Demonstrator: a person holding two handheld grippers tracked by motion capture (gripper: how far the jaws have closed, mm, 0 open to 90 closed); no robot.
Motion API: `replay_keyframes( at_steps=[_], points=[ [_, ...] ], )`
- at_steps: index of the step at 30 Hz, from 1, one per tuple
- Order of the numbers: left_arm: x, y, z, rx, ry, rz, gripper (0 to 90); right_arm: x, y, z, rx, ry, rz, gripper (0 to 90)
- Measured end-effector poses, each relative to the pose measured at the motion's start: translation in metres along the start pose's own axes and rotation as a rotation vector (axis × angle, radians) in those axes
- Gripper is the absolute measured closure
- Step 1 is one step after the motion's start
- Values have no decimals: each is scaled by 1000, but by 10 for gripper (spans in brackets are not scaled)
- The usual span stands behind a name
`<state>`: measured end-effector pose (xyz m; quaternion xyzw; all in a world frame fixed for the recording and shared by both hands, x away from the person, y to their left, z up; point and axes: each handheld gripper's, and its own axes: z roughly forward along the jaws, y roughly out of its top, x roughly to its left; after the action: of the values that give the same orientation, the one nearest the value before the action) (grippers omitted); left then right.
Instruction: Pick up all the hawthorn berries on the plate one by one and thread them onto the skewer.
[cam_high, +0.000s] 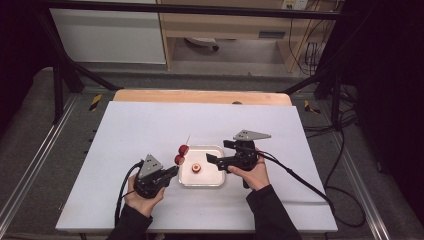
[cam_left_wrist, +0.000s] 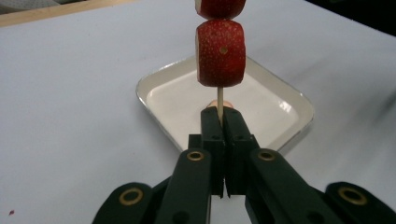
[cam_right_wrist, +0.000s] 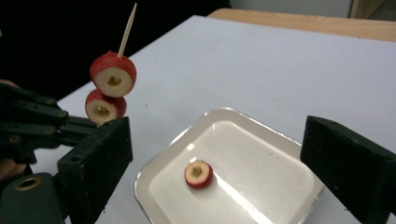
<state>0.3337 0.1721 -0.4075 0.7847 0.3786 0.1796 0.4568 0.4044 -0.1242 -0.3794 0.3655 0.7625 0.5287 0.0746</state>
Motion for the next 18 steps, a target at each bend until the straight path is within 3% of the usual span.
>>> replay_keyframes(
  at_steps=[9, 15, 18],
  points=[
    [14, -18, -12, 47, 4, 6, 886, -2, 0, -2, 138, 0, -64, 79],
    [20, -20, -19, 45, -5, 2, 885, 4, 2, 10, 291, -25, -140, 75],
    [22, -22, -22, 49, -8, 1, 885, 8, 4, 19, 355, -40, -154, 72]
  ],
)
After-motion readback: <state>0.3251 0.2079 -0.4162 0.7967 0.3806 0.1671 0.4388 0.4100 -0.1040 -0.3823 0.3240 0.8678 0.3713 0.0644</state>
